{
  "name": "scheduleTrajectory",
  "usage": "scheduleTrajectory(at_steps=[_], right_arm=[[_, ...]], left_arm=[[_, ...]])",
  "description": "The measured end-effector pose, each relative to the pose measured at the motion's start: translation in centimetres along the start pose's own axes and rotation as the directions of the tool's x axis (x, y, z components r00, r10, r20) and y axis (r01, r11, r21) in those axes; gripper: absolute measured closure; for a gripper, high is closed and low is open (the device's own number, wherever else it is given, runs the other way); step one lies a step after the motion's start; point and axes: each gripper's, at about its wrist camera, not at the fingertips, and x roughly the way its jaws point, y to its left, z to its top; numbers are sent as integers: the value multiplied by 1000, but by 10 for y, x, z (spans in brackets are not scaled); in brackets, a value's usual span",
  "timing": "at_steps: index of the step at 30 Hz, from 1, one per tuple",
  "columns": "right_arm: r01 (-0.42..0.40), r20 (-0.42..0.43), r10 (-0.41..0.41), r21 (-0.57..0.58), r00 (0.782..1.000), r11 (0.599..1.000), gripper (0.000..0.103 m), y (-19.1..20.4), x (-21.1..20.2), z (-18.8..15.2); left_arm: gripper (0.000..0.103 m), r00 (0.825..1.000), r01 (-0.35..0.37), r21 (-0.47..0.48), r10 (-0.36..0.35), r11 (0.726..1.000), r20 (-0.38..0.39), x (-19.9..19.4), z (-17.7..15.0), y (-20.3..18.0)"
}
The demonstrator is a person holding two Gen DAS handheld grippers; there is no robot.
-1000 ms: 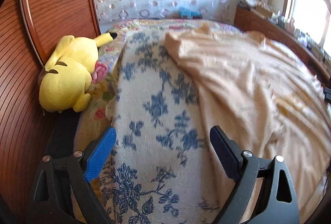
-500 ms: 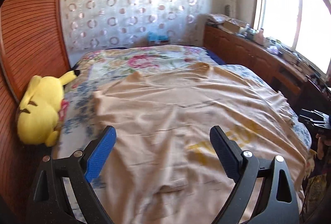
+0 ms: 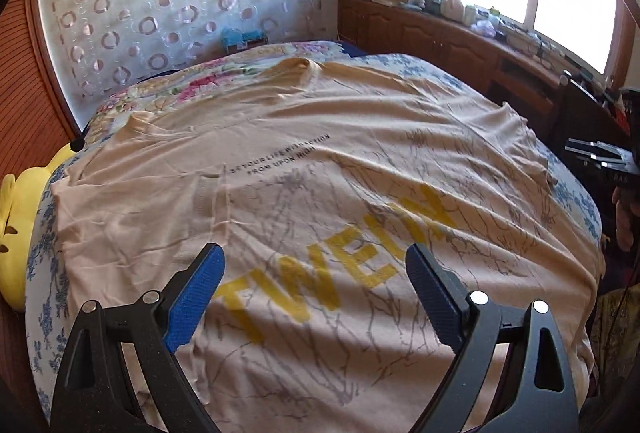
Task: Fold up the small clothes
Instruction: 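Grasp the sleeve hem with the right gripper and lift it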
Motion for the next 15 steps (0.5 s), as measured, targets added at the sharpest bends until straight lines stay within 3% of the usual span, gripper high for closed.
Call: scheduleTrajectory(at_steps=[15], right_arm=[[-12,-56,15,54,998,998,36,-32,48,43]], left_arm=[[10,997,23,45,-19,999,-80,30,-7,-19]])
